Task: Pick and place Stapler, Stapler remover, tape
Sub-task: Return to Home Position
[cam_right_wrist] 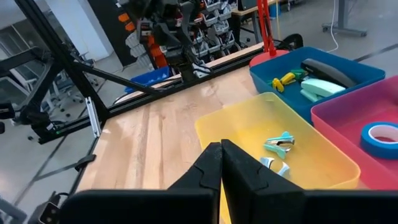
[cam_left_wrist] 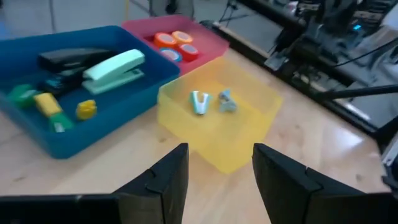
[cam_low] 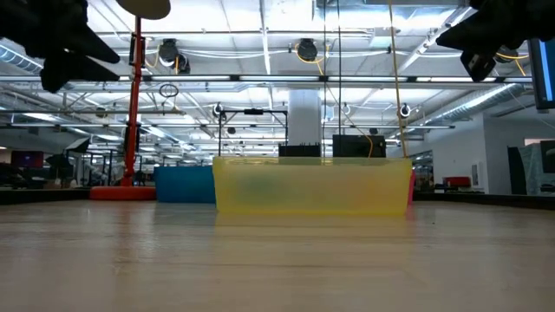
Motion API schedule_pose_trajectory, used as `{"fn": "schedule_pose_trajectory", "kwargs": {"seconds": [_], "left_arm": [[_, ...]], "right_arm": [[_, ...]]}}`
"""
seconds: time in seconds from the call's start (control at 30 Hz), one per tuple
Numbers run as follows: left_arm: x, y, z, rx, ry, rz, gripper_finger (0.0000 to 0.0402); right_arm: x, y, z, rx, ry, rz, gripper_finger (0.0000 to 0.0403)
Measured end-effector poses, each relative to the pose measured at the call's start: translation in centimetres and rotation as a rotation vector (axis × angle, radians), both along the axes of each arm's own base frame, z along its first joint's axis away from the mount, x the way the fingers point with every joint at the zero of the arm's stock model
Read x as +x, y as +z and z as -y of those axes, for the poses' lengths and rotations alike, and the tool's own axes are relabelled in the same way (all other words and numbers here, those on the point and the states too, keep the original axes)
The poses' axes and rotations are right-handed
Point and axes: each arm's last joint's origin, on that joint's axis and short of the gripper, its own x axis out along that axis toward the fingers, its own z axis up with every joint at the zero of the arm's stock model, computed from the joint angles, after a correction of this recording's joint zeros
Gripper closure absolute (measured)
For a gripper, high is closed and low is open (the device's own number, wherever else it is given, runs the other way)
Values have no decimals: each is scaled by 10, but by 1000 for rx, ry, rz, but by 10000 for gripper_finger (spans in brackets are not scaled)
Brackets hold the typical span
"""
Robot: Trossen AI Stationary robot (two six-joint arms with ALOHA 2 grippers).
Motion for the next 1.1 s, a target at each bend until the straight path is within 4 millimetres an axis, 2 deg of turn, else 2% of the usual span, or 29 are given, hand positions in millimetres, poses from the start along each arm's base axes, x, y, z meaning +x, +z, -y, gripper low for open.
{"fn": "schedule_pose_trajectory", "kwargs": {"seconds": [0.13,0.23,0.4,0.6,0.9,1.0,1.1], "left_arm": [[8,-20,0,10,5,74,224],[11,-26,-6,33,11,76,224],[10,-23,-23,91,41,61,224],[-3,-18,-40,129,7,88,224],[-24,-22,-47,129,1,84,224],[-24,-26,-48,137,7,102,224],[-19,-36,-48,130,12,135,224]], "right_arm": [[0,1,0,-43,8,7,399],[0,2,0,-68,13,18,401],[0,6,0,-87,17,58,399],[-8,10,1,-81,15,104,399],[-16,12,3,-71,13,163,401],[-10,3,2,-68,11,205,399],[0,-18,0,-70,11,240,400]]}}
